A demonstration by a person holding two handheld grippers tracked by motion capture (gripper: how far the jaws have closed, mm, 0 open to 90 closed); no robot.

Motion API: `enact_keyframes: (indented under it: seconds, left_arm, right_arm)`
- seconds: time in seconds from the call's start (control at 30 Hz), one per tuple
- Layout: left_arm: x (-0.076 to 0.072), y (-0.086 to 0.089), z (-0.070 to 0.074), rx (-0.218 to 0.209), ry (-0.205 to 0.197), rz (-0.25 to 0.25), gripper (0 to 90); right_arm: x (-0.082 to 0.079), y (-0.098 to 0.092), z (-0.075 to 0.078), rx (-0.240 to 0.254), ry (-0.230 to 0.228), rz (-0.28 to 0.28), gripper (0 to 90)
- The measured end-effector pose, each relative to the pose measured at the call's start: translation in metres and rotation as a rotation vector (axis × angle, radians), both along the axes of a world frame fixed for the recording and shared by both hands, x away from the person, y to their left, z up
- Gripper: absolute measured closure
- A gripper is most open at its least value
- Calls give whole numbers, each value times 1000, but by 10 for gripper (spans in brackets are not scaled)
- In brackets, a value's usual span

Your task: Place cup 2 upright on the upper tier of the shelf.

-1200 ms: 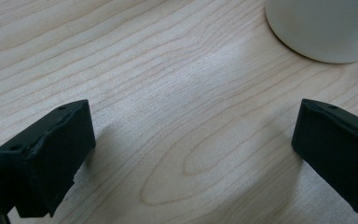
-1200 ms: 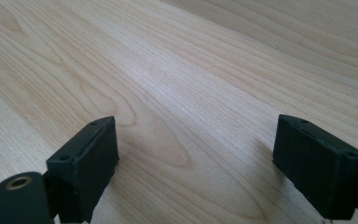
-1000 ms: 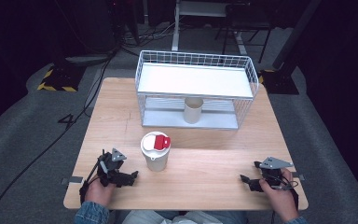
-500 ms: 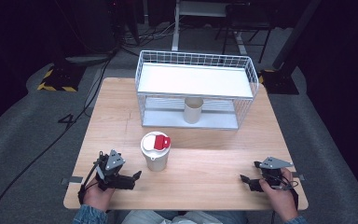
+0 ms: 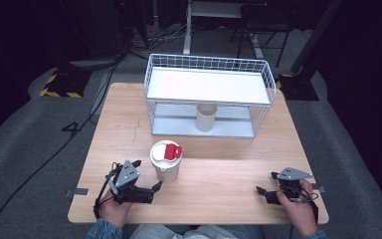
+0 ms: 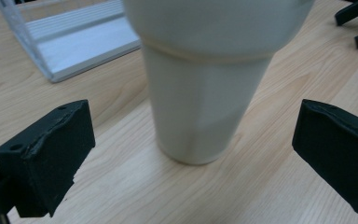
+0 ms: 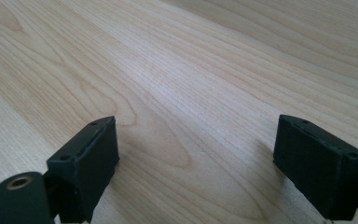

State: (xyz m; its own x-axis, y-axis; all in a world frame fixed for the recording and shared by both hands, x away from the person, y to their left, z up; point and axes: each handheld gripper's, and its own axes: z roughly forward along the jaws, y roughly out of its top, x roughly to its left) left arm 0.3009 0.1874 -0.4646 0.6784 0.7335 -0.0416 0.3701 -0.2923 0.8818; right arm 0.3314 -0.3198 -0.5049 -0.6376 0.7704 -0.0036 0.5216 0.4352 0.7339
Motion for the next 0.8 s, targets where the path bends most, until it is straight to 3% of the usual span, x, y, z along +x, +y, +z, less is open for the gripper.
enact_keyframes:
  seconds: [0.1, 0.23, 0.33, 0.5, 0.57, 0.63, 0.8]
  left_arm:
    - [6, -4, -2, -63, -5, -23, 0]
    - [13, -7, -5, -109, 1, -56, 0]
    - [15, -11, -7, -132, -28, -58, 0]
    - [22, -22, -11, -106, -62, -22, 0]
    - [27, -28, -14, -62, -48, 11, 0]
    - [32, -31, -17, -57, -25, 8, 2]
    - [37, -33, -21, -107, -8, -7, 0]
  right_arm:
    - [0, 0, 0, -1, 0, 0, 140]
    - [0, 0, 0, 0, 0, 0, 140]
    - [0, 0, 0, 0, 0, 0, 140]
    - [0, 0, 0, 0, 0, 0, 140]
    - [0, 0, 0, -1, 0, 1, 140]
    - [0, 0, 0, -1, 0, 1, 140]
    - [0, 0, 0, 0, 0, 1, 140]
